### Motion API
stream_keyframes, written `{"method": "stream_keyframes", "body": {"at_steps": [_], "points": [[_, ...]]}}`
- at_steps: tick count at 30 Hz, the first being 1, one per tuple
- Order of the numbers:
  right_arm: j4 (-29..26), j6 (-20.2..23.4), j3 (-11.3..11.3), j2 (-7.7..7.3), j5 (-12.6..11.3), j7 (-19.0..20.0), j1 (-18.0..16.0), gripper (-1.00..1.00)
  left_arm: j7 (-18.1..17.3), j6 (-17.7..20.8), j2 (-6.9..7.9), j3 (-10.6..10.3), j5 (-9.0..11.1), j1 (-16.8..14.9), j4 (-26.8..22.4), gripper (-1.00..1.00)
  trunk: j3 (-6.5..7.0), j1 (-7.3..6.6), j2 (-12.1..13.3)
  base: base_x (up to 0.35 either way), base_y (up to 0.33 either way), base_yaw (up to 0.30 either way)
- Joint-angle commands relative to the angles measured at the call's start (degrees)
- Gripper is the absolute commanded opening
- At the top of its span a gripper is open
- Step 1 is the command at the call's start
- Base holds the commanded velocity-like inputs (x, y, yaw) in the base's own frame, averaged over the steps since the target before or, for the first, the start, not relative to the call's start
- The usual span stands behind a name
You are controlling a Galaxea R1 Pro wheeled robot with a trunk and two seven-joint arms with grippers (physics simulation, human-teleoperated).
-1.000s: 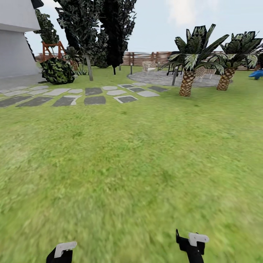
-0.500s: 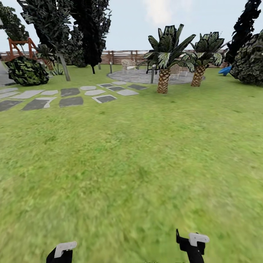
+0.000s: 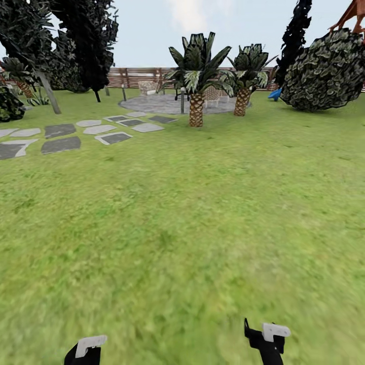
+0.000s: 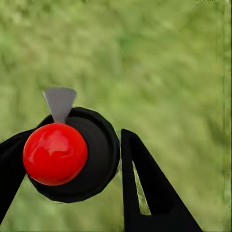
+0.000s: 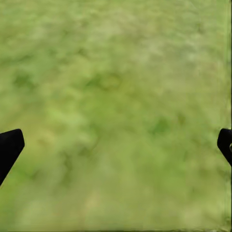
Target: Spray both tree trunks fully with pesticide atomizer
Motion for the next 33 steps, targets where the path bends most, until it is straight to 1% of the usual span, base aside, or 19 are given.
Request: {"method": "stream_keyframes", "body": {"at_steps": [1, 33], "points": [[0.0, 0.0, 0.0, 0.00, 0.0, 0.0, 0.0, 1.00, 0.0, 0.0, 0.00, 0.0, 0.0, 0.0, 0.0, -1.00, -0.03, 0.00, 0.0, 0.000, -0.308, -0.288], [0.0, 0.0, 0.0, 0.00, 0.0, 0.0, 0.0, 1.00, 0.0, -0.1, 0.00, 0.0, 0.0, 0.0, 0.0, -1.00, -1.10, 0.00, 0.0, 0.000, -0.308, -0.288]]}}
